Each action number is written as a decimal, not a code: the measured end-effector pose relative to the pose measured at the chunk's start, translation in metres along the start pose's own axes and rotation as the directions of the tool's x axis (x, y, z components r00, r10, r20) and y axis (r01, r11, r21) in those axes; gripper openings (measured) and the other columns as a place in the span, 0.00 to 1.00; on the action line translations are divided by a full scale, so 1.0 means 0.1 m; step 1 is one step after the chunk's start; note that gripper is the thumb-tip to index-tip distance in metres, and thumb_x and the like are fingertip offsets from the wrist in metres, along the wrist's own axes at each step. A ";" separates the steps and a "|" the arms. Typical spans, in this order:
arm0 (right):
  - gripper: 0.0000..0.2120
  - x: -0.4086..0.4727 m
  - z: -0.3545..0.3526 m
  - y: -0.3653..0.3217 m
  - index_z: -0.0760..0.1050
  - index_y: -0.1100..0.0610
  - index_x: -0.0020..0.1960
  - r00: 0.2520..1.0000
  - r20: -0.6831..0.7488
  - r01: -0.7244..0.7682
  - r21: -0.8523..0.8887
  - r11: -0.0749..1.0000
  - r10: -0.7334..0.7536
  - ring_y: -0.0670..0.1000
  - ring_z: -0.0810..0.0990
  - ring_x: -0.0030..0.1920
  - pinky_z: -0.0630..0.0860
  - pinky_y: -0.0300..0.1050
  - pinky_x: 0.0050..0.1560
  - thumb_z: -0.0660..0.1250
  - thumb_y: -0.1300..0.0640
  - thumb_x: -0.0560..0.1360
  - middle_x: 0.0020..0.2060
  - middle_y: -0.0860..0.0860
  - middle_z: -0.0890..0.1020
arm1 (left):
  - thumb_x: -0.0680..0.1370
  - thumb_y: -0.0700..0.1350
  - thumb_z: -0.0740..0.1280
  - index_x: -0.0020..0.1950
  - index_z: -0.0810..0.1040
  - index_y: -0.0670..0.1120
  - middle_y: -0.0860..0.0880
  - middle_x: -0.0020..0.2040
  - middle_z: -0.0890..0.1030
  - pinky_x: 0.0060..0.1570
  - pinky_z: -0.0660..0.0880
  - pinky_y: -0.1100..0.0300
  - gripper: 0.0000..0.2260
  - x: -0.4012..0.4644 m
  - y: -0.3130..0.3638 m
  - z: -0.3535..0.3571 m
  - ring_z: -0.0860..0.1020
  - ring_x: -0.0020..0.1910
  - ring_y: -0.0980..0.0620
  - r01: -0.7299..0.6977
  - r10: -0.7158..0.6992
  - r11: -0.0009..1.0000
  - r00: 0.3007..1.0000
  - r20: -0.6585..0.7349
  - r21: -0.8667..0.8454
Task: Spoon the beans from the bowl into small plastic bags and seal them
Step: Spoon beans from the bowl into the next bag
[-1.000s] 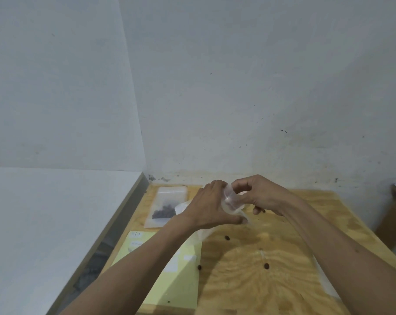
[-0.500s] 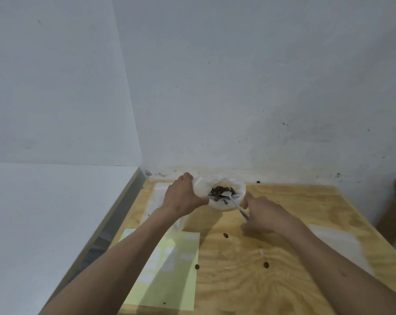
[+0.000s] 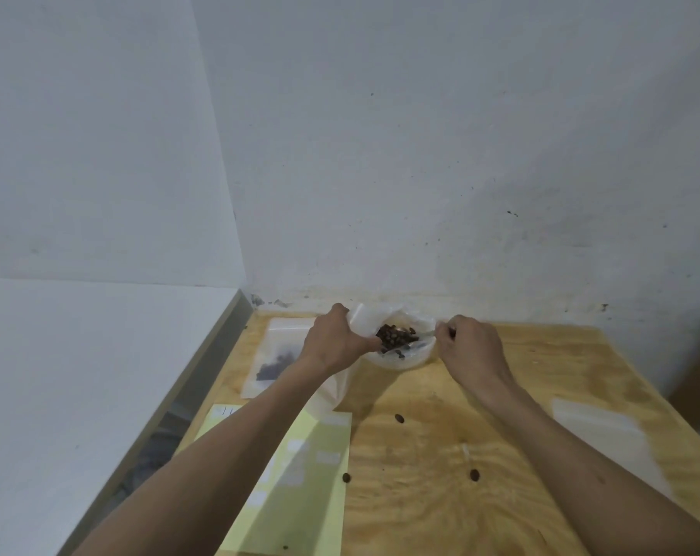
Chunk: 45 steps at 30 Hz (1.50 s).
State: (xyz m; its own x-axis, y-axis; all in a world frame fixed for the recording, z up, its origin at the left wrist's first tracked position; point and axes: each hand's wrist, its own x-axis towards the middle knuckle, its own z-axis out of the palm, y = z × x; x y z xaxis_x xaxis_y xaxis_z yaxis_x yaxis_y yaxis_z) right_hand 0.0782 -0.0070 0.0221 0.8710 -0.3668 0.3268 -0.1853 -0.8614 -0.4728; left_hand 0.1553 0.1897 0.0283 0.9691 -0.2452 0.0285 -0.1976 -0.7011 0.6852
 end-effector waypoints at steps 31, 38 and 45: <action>0.13 0.20 -0.71 -0.07 0.77 0.60 0.37 0.973 0.133 -0.232 0.620 0.749 0.190 0.52 0.69 0.28 0.66 0.45 0.30 0.64 0.56 0.78 0.28 0.51 0.73 | 0.69 0.64 0.77 0.71 0.69 0.44 0.49 0.62 0.78 0.52 0.73 0.58 0.39 -0.13 0.09 -0.06 0.76 0.60 0.49 -0.210 0.206 0.976 0.977 -0.061 -0.055; 0.14 0.07 -0.73 -0.11 0.77 0.53 0.40 0.982 -0.075 0.189 0.315 0.930 -0.174 0.44 0.70 0.27 0.65 0.36 0.31 0.63 0.50 0.83 0.25 0.48 0.72 | 0.70 0.59 0.77 0.59 0.74 0.46 0.52 0.50 0.83 0.42 0.72 0.66 0.26 -0.08 0.20 -0.07 0.79 0.53 0.55 -0.171 0.168 0.979 0.985 -0.036 -0.113; 0.14 0.03 -0.73 0.03 0.77 0.55 0.43 0.964 -0.201 0.224 0.268 0.937 -0.174 0.48 0.69 0.27 0.65 0.38 0.31 0.61 0.50 0.83 0.25 0.48 0.71 | 0.68 0.61 0.78 0.67 0.71 0.43 0.52 0.52 0.79 0.40 0.74 0.62 0.36 -0.08 0.21 -0.06 0.78 0.48 0.54 -0.175 0.172 0.980 0.984 -0.048 -0.095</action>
State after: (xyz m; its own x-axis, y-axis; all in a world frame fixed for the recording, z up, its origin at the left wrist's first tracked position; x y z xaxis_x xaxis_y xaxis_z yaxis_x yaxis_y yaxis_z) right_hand 0.0473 -0.0365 0.0810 0.7808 -0.2746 0.5613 0.1435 -0.7955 -0.5888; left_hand 0.1442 0.1812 0.0465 0.9268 -0.3294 0.1805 -0.3496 -0.5806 0.7353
